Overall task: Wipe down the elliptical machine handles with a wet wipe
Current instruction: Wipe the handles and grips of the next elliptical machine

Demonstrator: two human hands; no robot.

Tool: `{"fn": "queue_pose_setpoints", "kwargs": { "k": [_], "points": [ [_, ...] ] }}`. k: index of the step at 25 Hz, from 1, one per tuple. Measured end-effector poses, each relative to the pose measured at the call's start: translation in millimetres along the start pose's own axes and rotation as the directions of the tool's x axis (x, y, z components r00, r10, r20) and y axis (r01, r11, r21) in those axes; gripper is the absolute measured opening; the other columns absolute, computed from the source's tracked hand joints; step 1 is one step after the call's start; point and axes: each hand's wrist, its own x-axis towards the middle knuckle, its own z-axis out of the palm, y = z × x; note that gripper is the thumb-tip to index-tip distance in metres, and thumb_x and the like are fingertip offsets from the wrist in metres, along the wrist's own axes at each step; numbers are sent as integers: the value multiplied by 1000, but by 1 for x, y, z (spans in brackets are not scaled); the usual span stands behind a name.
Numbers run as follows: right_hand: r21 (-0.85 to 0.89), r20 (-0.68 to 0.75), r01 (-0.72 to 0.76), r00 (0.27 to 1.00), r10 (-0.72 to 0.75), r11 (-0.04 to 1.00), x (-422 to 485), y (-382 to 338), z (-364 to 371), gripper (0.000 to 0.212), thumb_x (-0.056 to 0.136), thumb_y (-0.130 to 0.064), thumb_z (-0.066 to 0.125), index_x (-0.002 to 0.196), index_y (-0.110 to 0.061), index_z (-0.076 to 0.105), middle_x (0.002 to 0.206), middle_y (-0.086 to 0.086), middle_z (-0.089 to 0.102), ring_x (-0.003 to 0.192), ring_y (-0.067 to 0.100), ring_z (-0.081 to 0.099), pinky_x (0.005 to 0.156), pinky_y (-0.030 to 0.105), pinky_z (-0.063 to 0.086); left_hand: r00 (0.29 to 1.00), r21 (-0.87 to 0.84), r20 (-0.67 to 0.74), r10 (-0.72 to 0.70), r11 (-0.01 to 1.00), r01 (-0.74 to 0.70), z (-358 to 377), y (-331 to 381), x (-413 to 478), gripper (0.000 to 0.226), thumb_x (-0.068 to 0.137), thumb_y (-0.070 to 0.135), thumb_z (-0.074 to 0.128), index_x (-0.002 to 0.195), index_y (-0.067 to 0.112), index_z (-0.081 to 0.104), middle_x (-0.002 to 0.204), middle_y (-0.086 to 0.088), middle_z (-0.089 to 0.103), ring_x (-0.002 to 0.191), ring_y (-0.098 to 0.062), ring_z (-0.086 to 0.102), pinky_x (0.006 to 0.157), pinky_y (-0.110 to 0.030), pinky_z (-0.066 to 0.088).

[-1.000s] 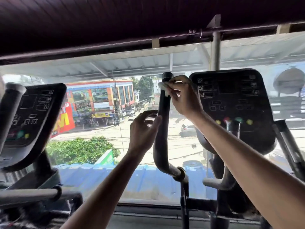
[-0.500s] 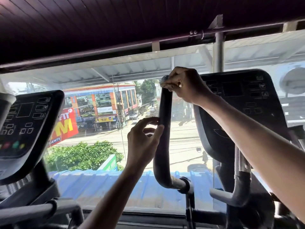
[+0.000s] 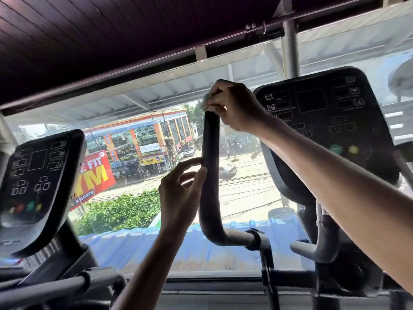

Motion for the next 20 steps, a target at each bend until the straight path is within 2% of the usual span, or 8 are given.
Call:
{"fn": "queue_pose_setpoints", "kwargs": {
  "k": [4, 6, 8, 9, 13, 14, 17, 20],
  "points": [
    [52, 257, 72, 963, -83, 996, -25, -10, -7, 22, 86, -21, 76, 108, -19, 77, 103, -1, 66, 90, 8, 59, 84, 24, 52, 1000, 61, -9, -5, 998, 5, -9, -4, -11, 13, 90, 15, 72, 96, 25, 76, 94, 9, 78, 79, -9, 74, 66, -36, 59],
    [43, 191, 62, 979, -70, 997, -23, -9, -5, 22, 87, -19, 75, 109, -17, 77, 104, 1, 66, 93, 10, 62, 87, 28, 55, 1000, 66, -2, -19, 998, 20, -10, -3, -17, 13, 90, 13, 71, 96, 24, 76, 94, 9, 78, 81, -9, 75, 68, -41, 59],
    [26, 73, 38, 997, -40, 999, -18, -7, -4, 21, 89, -16, 71, 110, -13, 77, 106, 4, 66, 96, 10, 63, 90, 31, 55, 999, 71, 5, -32, 997, 31, -11, 1, -23, 16, 90, 11, 71, 95, 26, 76, 92, 8, 78, 81, -9, 75, 69, -39, 60],
    [28, 71, 43, 996, -45, 999, -18, -6, -4, 20, 90, -16, 71, 108, -14, 77, 105, 4, 66, 97, 10, 63, 90, 30, 54, 999, 72, 8, -33, 997, 32, -11, 3, -25, 18, 90, 10, 71, 95, 27, 76, 92, 8, 78, 82, -10, 75, 70, -37, 59],
    [80, 259, 76, 961, -94, 994, -23, -12, -6, 20, 85, -22, 77, 104, -18, 79, 99, -2, 65, 86, 0, 52, 79, 11, 43, 999, 79, -10, -32, 996, 32, -9, 7, -28, 21, 89, 10, 71, 93, 30, 75, 93, 8, 77, 83, -11, 75, 63, -27, 57],
    [95, 232, 43, 971, -64, 995, -19, -12, -7, 21, 84, -21, 79, 103, -15, 78, 98, -1, 67, 83, 0, 56, 78, 12, 47, 999, 87, -24, -32, 996, 34, -7, 9, -29, 21, 89, 9, 71, 92, 30, 75, 92, 9, 77, 81, -9, 74, 61, -23, 55],
    [77, 74, -37, 997, 32, 996, 0, -2, -9, 21, 85, -16, 78, 103, -7, 77, 100, 3, 69, 85, 10, 67, 82, 30, 59, 997, 103, -69, -45, 993, 52, -1, 13, -29, 20, 89, 8, 71, 91, 28, 74, 91, 14, 76, 78, -1, 72, 58, -16, 52],
    [8, 74, -60, 995, 59, 998, 10, 0, -12, 18, 86, -13, 76, 104, -11, 78, 101, 5, 67, 90, 14, 66, 85, 36, 58, 996, 105, -73, -59, 992, 66, 1, 13, -30, 21, 89, 9, 70, 93, 29, 74, 94, 15, 76, 80, 1, 72, 61, -17, 53]
  ]
}}
